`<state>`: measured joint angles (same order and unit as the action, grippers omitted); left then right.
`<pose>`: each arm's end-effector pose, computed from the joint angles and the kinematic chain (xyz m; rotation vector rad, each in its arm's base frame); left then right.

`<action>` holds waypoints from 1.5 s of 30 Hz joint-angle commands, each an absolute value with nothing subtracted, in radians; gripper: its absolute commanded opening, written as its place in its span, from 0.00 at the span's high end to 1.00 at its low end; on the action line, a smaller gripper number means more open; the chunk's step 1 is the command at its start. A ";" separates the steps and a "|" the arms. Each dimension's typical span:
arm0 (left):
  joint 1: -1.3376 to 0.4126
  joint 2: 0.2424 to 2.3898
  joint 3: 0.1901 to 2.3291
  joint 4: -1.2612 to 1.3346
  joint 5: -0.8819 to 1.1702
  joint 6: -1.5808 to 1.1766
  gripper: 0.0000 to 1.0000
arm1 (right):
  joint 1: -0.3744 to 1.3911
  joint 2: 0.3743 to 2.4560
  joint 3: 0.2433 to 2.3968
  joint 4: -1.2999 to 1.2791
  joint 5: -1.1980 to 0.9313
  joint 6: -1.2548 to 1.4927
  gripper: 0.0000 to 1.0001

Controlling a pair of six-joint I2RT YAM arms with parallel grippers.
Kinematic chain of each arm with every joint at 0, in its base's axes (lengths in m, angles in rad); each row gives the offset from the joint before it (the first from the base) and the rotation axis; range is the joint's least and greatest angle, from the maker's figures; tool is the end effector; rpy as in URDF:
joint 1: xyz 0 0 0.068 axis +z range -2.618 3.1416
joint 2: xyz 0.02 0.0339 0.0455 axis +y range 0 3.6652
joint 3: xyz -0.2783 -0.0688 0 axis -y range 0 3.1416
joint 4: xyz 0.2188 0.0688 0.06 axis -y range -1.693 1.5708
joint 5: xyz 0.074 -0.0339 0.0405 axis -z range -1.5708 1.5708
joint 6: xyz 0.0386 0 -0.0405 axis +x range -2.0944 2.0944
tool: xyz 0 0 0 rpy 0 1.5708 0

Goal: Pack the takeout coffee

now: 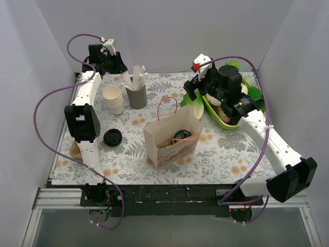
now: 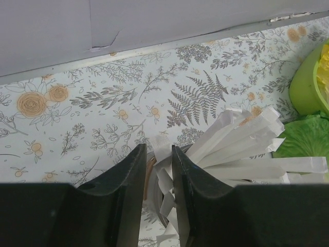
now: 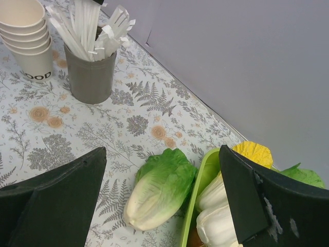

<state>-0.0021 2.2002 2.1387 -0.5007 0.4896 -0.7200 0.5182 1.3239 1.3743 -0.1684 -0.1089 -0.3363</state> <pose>0.4973 -0.0192 0.3273 -0.4857 2.1525 -0.9370 0.2404 0.1419 0.4411 -0.7753 1.5053 0.2283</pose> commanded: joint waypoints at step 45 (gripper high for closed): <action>-0.002 2.068 2.169 -0.474 0.476 -0.684 0.51 | 0.512 1.324 1.338 -0.101 -0.150 -0.333 0.03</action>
